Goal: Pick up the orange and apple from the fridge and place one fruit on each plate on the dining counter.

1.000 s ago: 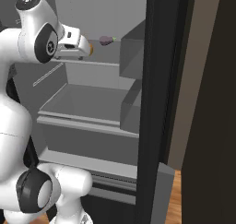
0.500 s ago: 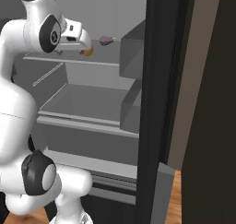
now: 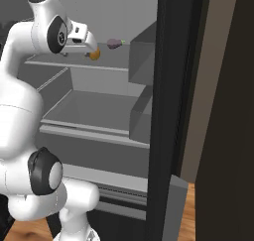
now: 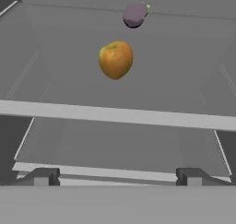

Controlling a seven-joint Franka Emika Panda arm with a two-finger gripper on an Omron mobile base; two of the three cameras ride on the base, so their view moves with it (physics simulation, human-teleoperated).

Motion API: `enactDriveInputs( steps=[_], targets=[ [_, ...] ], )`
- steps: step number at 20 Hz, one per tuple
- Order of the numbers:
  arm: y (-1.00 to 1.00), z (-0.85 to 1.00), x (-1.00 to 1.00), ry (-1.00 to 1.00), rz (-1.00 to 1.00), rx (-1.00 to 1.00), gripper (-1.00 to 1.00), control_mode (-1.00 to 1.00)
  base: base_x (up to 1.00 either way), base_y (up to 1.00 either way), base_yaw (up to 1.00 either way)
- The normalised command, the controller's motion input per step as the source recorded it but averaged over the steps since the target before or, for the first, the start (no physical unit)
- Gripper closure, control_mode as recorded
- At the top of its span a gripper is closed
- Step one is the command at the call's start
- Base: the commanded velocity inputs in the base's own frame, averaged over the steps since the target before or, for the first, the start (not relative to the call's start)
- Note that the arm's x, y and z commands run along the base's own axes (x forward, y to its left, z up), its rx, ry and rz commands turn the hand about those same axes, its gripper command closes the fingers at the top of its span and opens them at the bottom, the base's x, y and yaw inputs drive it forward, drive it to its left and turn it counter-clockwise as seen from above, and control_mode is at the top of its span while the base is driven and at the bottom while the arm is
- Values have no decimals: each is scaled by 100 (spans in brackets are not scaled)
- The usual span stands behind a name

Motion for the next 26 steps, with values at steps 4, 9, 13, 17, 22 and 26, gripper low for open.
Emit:
enactDriveInputs(
  steps=[4,9,13,17,22,26],
  targets=[
    [0,-11,36,4,0,0,-100,-100,0,0,0],
    [0,-11,32,3,0,0,-100,-100,0,0,0],
    [0,-4,35,0,0,0,-100,-100,0,0,0],
    [1,-16,41,0,0,0,-100,-100,0,0,0],
    [3,-18,37,2,-1,0,-100,-100,0,0,0],
    [1,-8,36,2,0,0,-100,-100,0,0,0]
  ],
)
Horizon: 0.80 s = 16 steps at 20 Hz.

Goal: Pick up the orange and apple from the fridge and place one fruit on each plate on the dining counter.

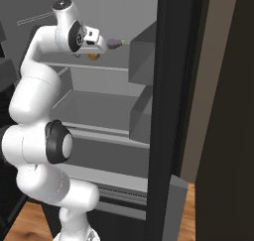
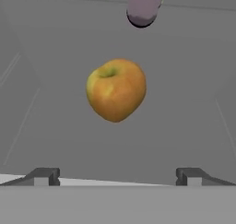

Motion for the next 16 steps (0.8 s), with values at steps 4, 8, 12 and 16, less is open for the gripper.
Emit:
enactDriveInputs(
  steps=[4,8,12,16],
  targets=[
    [0,0,40,3,0,0,-100,-100,0,0,0],
    [2,0,33,0,-1,0,-100,-100,0,0,0],
    [7,0,31,0,-1,0,-100,-100,0,0,0],
    [8,0,33,0,-1,0,-100,-100,0,0,0]
  ],
)
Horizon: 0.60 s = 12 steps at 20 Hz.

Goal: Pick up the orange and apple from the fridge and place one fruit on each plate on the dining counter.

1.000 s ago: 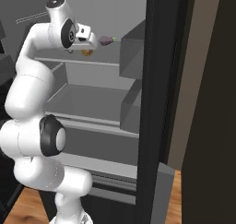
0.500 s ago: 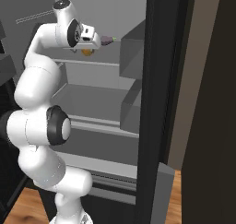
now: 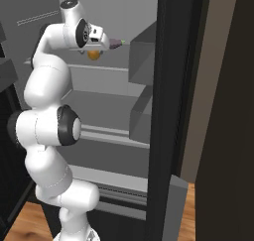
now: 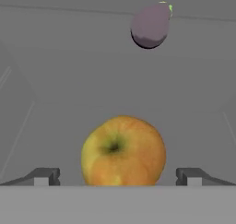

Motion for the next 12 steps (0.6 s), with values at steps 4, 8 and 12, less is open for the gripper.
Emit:
enactDriveInputs(
  steps=[4,8,12],
  targets=[
    [1,-1,18,0,-1,0,-100,-100,0,0,0],
    [0,-7,3,0,-3,0,-100,-100,0,0,0],
    [0,-10,2,0,-5,0,-100,-100,0,0,0]
  ],
)
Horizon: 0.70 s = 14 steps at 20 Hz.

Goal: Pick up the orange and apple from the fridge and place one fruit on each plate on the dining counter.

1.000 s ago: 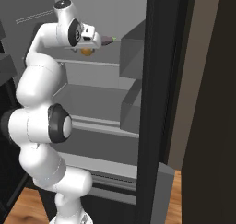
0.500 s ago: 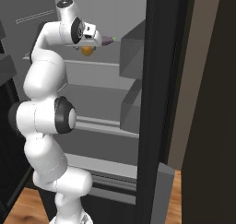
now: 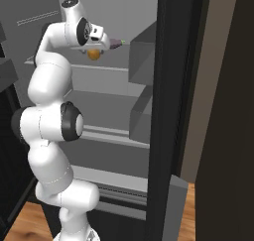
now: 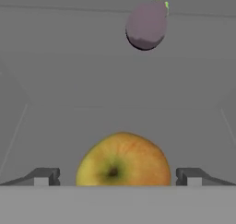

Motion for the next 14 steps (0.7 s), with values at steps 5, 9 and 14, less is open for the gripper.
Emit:
enactDriveInputs(
  steps=[5,9,14],
  targets=[
    [0,-23,4,0,-6,0,-100,-100,0,0,0],
    [0,-32,9,0,-5,0,-100,-100,0,0,0],
    [0,-33,14,0,-4,0,-100,-100,0,0,0]
  ],
)
